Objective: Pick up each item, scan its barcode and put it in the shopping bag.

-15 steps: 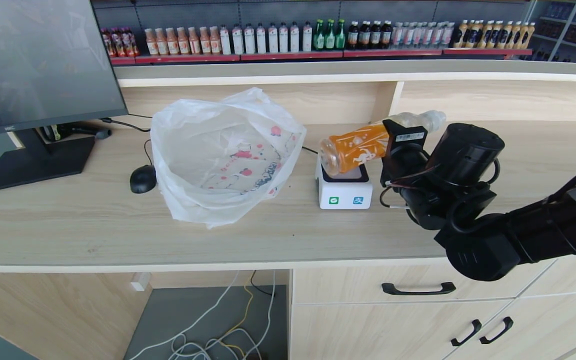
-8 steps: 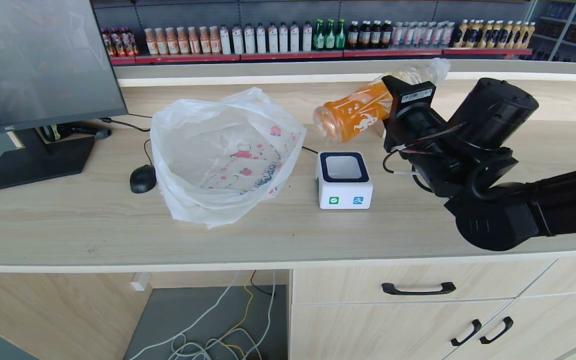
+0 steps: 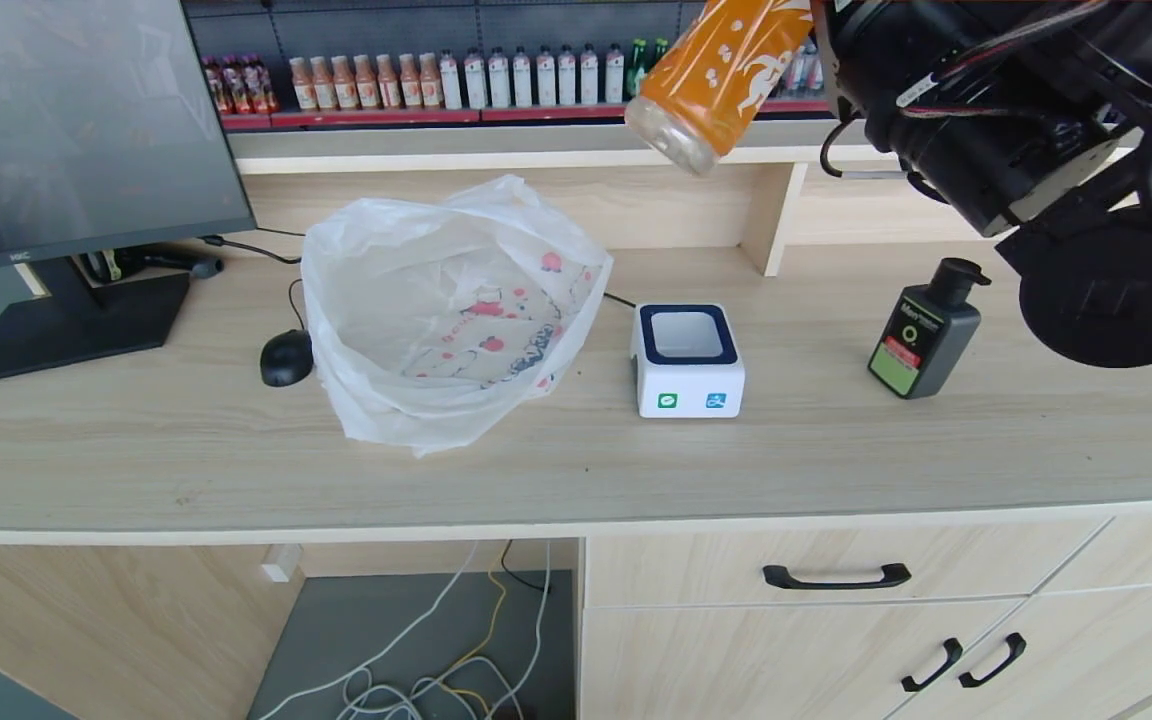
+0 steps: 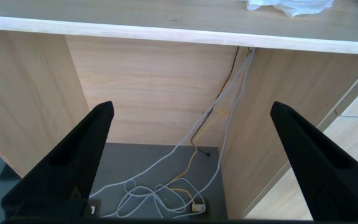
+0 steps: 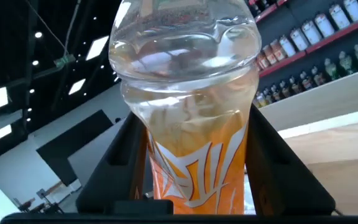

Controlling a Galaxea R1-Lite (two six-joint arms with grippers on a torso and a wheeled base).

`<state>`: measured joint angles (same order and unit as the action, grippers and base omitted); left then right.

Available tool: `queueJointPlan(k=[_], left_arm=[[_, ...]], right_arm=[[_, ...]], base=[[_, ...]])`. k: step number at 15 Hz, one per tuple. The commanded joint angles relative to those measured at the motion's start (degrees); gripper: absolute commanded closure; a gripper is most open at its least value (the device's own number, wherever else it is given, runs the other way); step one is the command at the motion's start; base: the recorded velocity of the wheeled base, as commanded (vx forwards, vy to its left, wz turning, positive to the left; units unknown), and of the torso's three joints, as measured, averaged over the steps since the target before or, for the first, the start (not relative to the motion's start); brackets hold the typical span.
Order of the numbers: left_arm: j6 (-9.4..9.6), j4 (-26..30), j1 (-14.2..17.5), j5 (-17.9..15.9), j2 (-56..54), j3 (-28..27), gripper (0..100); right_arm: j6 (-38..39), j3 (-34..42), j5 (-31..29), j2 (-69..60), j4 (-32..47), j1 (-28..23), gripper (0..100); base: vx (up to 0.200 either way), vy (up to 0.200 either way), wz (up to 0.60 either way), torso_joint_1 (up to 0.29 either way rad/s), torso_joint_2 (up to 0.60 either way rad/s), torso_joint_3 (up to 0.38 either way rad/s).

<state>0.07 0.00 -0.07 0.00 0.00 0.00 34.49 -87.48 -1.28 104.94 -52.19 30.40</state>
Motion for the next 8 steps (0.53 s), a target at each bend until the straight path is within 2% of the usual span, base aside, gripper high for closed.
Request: queueJointPlan(k=[1, 4, 6, 8], left_arm=[[0.01, 0.0, 0.0, 0.0, 0.0, 0.0, 0], [0.01, 0.0, 0.0, 0.0, 0.0, 0.0, 0], [-0.07, 0.0, 0.0, 0.0, 0.0, 0.0, 0], [-0.07, 0.0, 0.0, 0.0, 0.0, 0.0, 0]], right_arm=[[-3.8, -0.1, 0.2, -1.5, 0.0, 1.7, 100], [-21.9, 7.0, 0.1, -6.1, 0.0, 6.0, 100], [-29.6, 12.4, 0.0, -9.1, -0.4, 6.4, 100], [-33.9, 17.0, 0.0, -10.9, -2.1, 8.3, 100]], base=[[0.000, 0.000, 0.00, 0.000, 0.00, 0.000], [0.000, 0.000, 0.00, 0.000, 0.00, 0.000], [0.000, 0.000, 0.00, 0.000, 0.00, 0.000], [0.000, 0.000, 0.00, 0.000, 0.00, 0.000]])
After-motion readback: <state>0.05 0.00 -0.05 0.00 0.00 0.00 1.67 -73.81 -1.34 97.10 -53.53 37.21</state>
